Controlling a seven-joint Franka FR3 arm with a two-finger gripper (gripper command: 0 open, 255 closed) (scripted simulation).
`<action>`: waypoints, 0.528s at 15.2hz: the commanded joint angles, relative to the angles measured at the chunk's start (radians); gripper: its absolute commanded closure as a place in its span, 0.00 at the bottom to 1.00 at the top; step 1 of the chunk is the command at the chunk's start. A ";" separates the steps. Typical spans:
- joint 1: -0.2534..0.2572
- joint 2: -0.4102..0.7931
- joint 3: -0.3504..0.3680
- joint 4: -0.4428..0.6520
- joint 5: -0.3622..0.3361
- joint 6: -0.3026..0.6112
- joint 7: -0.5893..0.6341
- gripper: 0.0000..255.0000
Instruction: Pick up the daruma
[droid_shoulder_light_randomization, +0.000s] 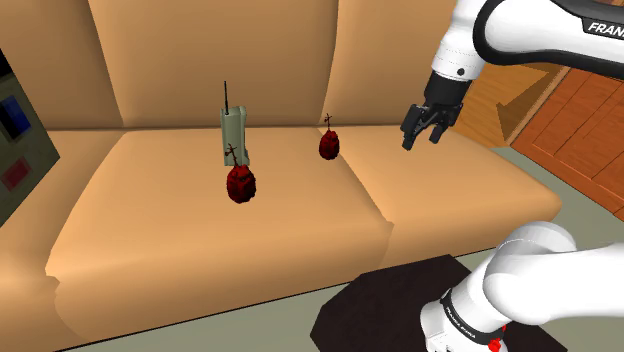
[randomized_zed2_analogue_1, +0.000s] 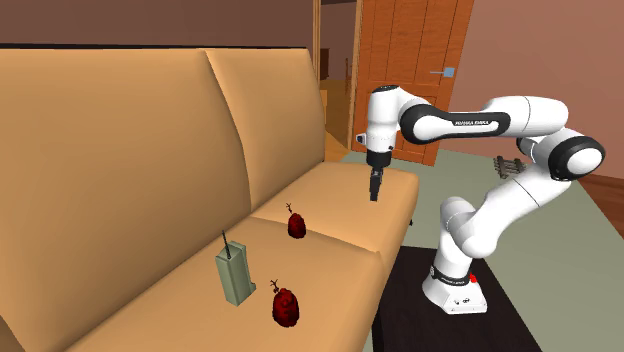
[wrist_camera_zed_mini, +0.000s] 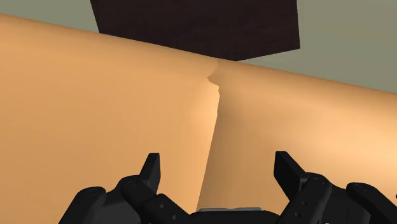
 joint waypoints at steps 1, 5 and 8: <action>0.000 0.000 0.000 0.000 0.000 0.000 0.000 0.00; 0.008 0.180 -0.016 0.104 0.011 0.054 -0.024 0.00; 0.014 0.313 -0.025 0.196 0.024 0.079 -0.043 0.00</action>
